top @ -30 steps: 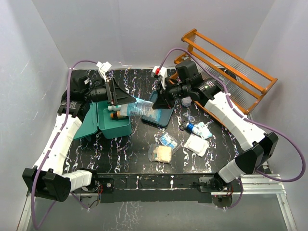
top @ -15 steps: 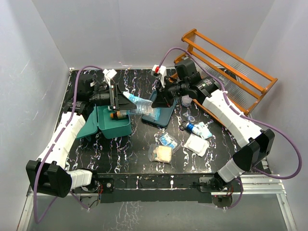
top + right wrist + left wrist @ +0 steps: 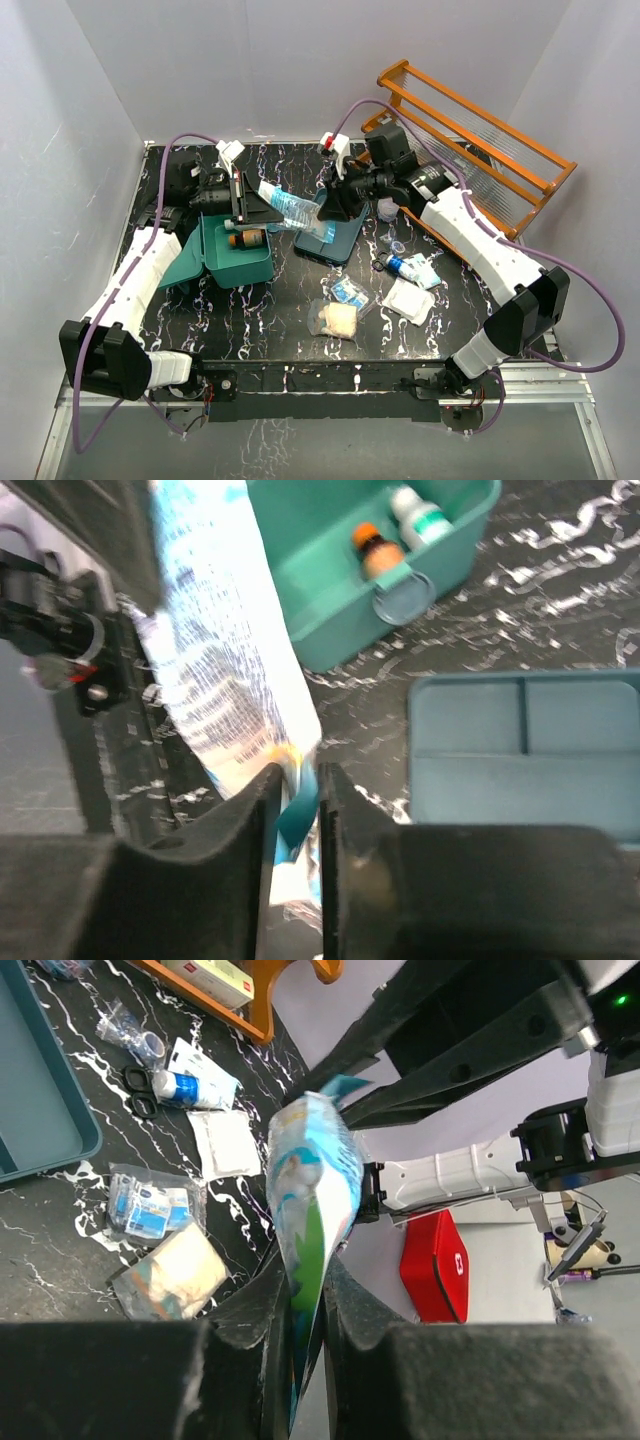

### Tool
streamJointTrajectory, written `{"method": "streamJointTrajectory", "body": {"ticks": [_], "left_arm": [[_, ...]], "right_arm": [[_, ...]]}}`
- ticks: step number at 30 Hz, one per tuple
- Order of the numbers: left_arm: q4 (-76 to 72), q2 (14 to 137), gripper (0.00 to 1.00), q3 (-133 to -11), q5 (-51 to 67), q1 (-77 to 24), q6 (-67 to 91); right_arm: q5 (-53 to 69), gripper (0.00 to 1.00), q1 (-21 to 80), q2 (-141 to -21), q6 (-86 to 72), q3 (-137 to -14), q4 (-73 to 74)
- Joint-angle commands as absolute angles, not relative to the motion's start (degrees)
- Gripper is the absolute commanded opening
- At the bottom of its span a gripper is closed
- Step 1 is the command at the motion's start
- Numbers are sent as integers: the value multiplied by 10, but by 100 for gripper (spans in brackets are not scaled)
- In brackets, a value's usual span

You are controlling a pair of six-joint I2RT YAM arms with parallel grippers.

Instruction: Organize the medicine kit

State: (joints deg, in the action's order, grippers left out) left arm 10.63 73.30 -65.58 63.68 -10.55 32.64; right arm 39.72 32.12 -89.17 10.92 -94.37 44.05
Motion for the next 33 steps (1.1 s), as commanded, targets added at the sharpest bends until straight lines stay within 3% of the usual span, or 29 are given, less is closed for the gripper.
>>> {"method": "streamJointTrajectory", "body": {"ticks": [1,4,8,20,27,33], "left_arm": [[96,729,5,-665,643,-89,320],[116,728,5,-666,630,-83,311],[173,727,5,-671,573,-77,293],[449,729,7,-738,174,-46,329],[577,764,7,-825,74,-29,325],[580,809,8,-832,110,-24,299]], "right_arm": [[225,29,321,-875,75,-905,409],[70,40,319,-877,29,-885,395],[21,44,317,-879,-9,-878,378],[108,47,316,-929,-106,-855,306],[162,45,316,-967,-122,-860,294],[165,45,316,-991,-130,-873,291]]}}
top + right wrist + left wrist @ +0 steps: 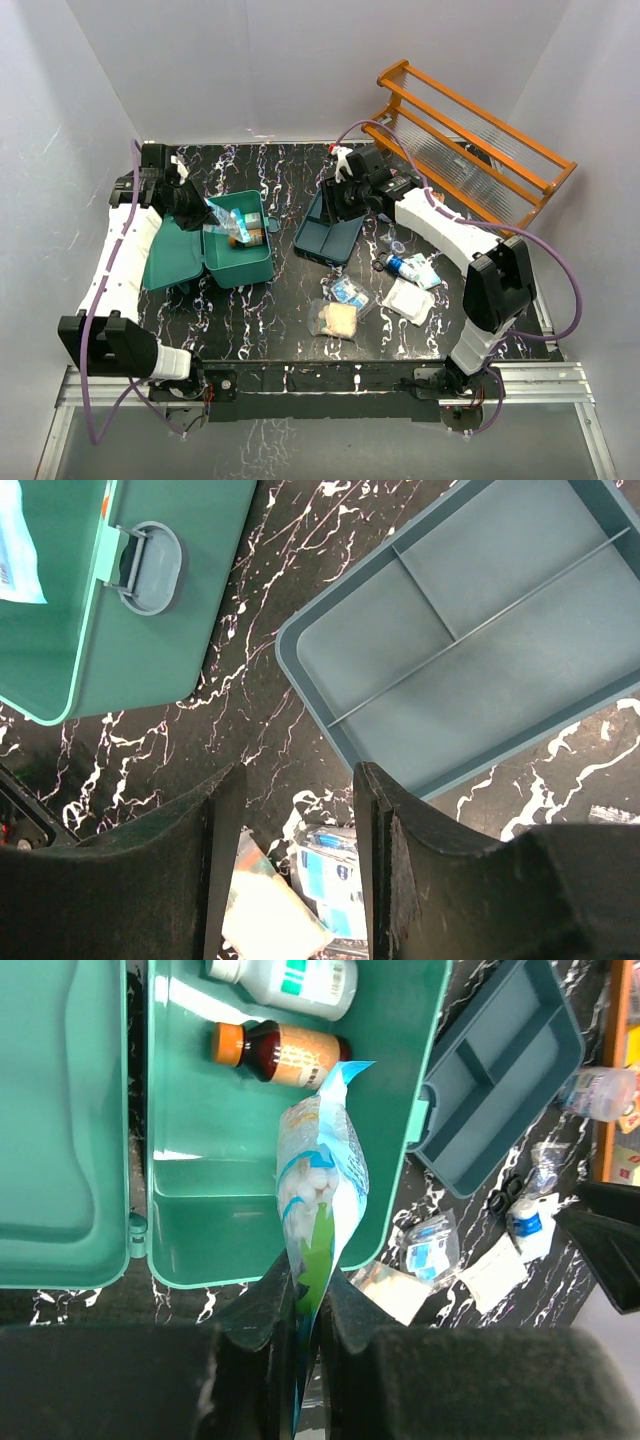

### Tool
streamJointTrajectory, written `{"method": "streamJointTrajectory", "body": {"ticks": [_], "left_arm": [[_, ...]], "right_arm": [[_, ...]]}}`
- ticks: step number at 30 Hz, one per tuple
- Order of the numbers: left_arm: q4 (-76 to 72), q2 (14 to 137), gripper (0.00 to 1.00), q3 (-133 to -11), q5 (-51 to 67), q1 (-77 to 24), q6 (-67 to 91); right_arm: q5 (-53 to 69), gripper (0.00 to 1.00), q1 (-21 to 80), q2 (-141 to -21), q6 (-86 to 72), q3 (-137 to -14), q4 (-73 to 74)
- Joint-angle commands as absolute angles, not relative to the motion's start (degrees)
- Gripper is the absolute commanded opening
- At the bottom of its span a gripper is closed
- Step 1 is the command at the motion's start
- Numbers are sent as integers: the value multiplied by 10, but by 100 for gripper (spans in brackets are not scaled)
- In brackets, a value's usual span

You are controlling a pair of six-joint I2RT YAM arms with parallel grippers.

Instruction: Organize the medicine kit

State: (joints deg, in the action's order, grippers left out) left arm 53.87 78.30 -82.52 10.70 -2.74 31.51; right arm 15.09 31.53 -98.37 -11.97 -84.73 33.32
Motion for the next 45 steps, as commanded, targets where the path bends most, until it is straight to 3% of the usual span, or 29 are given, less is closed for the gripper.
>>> {"method": "streamJointTrajectory", "body": {"ticks": [1,9,18,23,27,37,45], "left_arm": [[578,816,8,-827,119,-24,294],[540,838,9,-761,205,-30,290],[513,890,13,-748,227,-50,296],[533,913,23,-758,188,-56,297],[548,915,36,-778,159,-56,305],[631,905,52,-837,16,-56,317],[666,901,54,-862,-47,-56,317]], "right_arm": [[165,44,316,-994,-130,-876,292],[182,45,316,-994,-122,-879,287],[188,45,316,-993,-120,-867,284],[200,45,316,-993,-129,-862,274],[206,45,316,-994,-134,-867,273],[206,45,316,-994,-139,-869,272],[202,45,316,-994,-141,-866,270]]}}
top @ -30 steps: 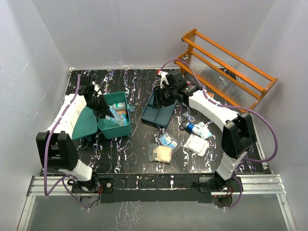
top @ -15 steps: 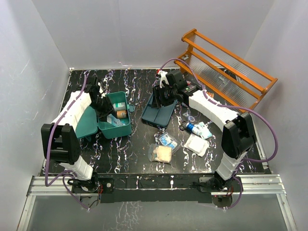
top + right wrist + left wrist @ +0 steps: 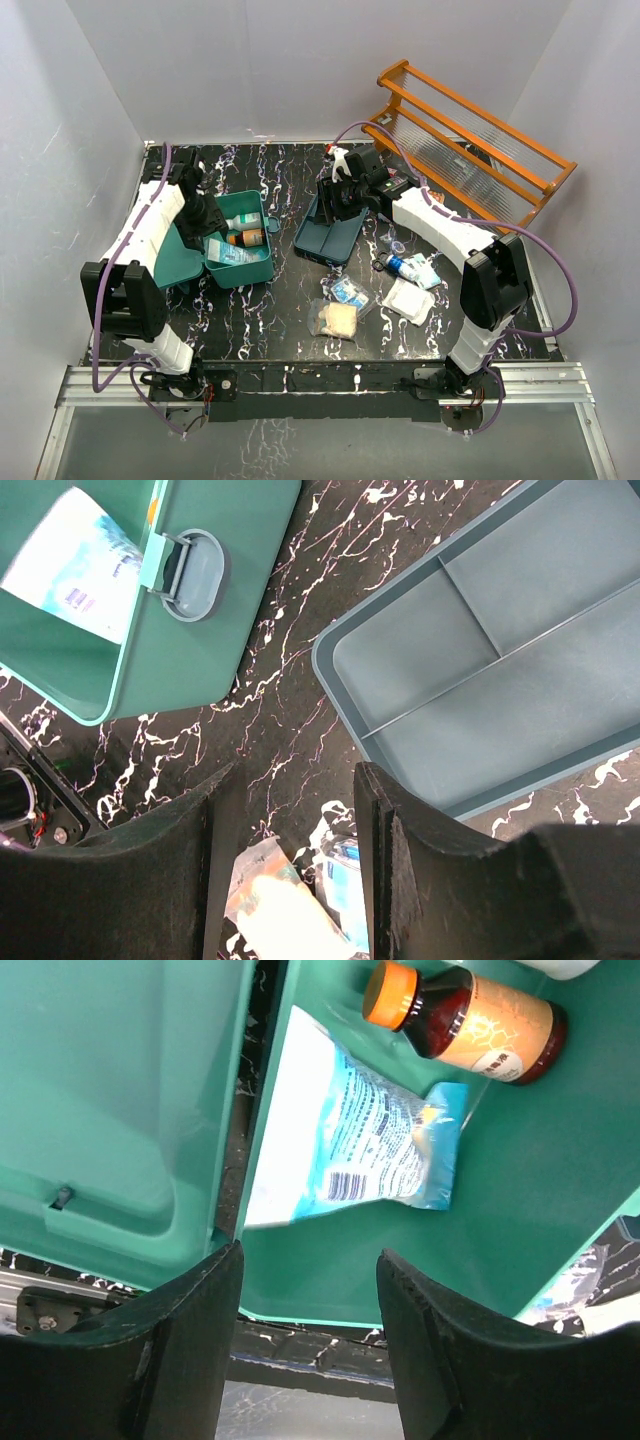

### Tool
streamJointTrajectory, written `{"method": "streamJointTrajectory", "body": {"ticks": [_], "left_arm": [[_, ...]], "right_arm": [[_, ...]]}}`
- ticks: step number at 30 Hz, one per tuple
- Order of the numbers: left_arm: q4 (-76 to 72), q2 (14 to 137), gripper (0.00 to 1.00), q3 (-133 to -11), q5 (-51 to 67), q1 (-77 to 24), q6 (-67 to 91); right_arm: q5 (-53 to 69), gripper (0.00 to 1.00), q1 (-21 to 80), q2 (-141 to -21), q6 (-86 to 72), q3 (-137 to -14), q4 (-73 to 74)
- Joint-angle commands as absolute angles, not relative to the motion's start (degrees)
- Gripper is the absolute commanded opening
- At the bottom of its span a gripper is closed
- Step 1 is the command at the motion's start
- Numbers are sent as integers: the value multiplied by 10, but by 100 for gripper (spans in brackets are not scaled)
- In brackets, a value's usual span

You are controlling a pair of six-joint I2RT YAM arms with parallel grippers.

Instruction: Organize the medicine kit

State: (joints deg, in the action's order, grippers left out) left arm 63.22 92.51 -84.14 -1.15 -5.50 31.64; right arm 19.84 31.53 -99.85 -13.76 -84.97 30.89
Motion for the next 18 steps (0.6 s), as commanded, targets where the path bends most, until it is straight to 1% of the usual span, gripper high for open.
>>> {"method": "streamJointTrajectory", "body": {"ticks": [1,8,10,13,18], "left_arm": [[665,900,53,-861,-47,-56,318],[642,897,51,-850,-45,-65,325],[625,900,51,-846,-45,-86,334],[610,913,51,-841,-67,-117,351],[607,937,51,-829,-108,-136,381]], "right_arm": [[202,45,316,-994,-142,-865,269],[201,45,316,-994,-147,-859,266],[198,45,316,-994,-149,-857,265],[189,45,316,-994,-155,-855,265],[181,45,316,-994,-156,-849,265]]}}
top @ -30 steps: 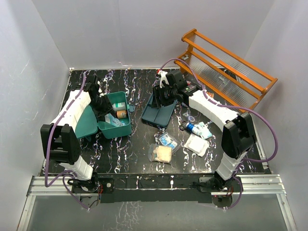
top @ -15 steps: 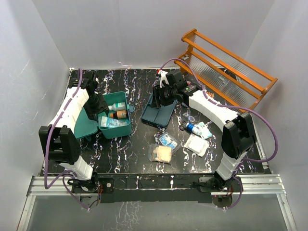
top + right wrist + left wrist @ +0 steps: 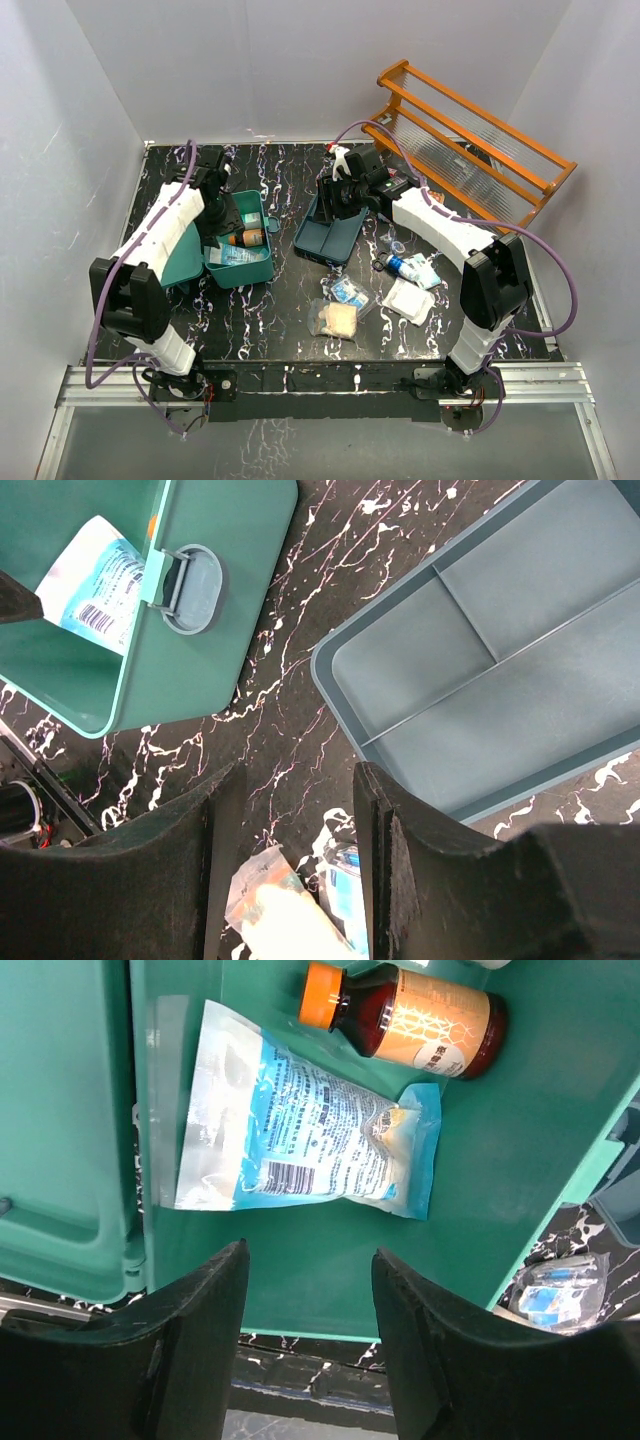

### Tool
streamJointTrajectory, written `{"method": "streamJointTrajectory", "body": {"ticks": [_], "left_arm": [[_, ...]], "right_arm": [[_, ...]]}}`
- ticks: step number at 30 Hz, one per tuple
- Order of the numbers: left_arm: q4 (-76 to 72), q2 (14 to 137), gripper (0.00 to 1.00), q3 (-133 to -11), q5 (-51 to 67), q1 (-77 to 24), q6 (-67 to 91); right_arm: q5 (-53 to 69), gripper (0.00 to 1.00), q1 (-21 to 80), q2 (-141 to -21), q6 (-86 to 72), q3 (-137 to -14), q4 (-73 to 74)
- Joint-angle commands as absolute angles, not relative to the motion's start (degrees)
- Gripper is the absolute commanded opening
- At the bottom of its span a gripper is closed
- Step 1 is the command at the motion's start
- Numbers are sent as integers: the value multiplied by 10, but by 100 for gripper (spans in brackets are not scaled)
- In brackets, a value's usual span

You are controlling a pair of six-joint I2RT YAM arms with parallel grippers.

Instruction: Organize the medicine kit

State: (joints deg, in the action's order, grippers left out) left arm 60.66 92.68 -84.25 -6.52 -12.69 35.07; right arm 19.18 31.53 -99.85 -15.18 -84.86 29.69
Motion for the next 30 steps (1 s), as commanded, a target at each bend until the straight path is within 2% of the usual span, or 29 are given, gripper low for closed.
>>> {"method": "streamJointTrajectory", "body": {"ticks": [1,6,11,30], "left_arm": [[607,939,53,-825,-114,-137,387],[569,935,57,-780,-106,-137,393],[524,950,53,-749,-67,-137,400],[432,990,49,-677,-77,-137,407]], "right_arm": [[179,45,316,-994,-155,-848,265],[174,44,316,-994,-151,-843,266],[173,44,316,-994,-148,-840,269],[145,42,311,-1032,-144,-835,279]]}}
